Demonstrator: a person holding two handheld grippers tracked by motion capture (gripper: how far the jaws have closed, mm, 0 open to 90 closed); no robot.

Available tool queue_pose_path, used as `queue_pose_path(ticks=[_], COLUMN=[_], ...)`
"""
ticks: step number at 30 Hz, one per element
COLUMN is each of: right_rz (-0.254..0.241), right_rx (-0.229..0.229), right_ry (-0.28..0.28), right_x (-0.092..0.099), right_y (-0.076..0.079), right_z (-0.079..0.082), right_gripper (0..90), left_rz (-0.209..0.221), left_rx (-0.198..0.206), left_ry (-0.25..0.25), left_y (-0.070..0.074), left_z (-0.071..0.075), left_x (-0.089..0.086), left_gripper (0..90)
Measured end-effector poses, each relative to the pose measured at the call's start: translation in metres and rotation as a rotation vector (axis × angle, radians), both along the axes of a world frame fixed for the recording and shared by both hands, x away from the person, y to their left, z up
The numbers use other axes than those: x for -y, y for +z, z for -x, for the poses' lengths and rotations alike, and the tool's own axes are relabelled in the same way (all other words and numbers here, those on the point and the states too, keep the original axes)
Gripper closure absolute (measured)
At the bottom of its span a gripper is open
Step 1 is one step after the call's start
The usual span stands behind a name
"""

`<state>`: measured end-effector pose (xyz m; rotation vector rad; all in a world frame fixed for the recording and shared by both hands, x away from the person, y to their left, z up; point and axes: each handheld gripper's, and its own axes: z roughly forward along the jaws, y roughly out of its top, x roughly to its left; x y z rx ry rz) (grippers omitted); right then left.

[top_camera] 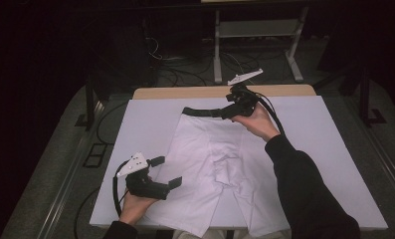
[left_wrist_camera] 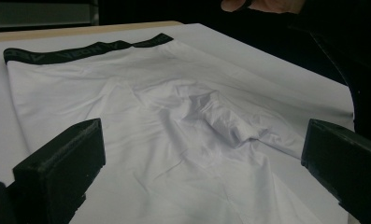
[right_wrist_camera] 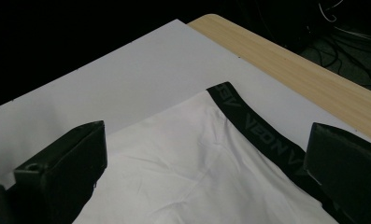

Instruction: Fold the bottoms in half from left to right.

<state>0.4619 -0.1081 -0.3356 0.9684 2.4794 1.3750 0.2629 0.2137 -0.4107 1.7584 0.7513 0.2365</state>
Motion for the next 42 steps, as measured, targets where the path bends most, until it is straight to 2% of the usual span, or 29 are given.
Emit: queue_pose_path(ticks=[7, 21, 24, 36, 42], right_rz=[0.009, 0.004, 0.016, 0.016, 0.018], right_rx=[-0.002, -0.015, -0.016, -0.026, -0.038], right_ry=[0.0, -0.005, -0.003, -0.003, -0.009], right_x=[-0.017, -0.039, -0.044, -0.058, -0.063], right_y=[-0.003, -0.015, -0.019, -0.026, -0.034], right_z=[-0.01, -0.026, -0.029, -0.038, -0.043], right_gripper=[0.0, 0.0, 0.0, 0.0, 0.0], left_rz=[0.005, 0.004, 0.003, 0.009, 0.01], left_rx=[0.003, 0.001, 0.003, 0.001, 0.002], left_ry=[0.002, 0.007, 0.006, 0.005, 0.005], left_y=[0.0, 0.0, 0.0, 0.0, 0.0], left_z=[0.002, 0.003, 0.003, 0.003, 0.003], left_x=[0.0, -0.001, -0.001, -0.002, -0.002], left_gripper=[0.0, 0.0, 0.0, 0.0, 0.0])
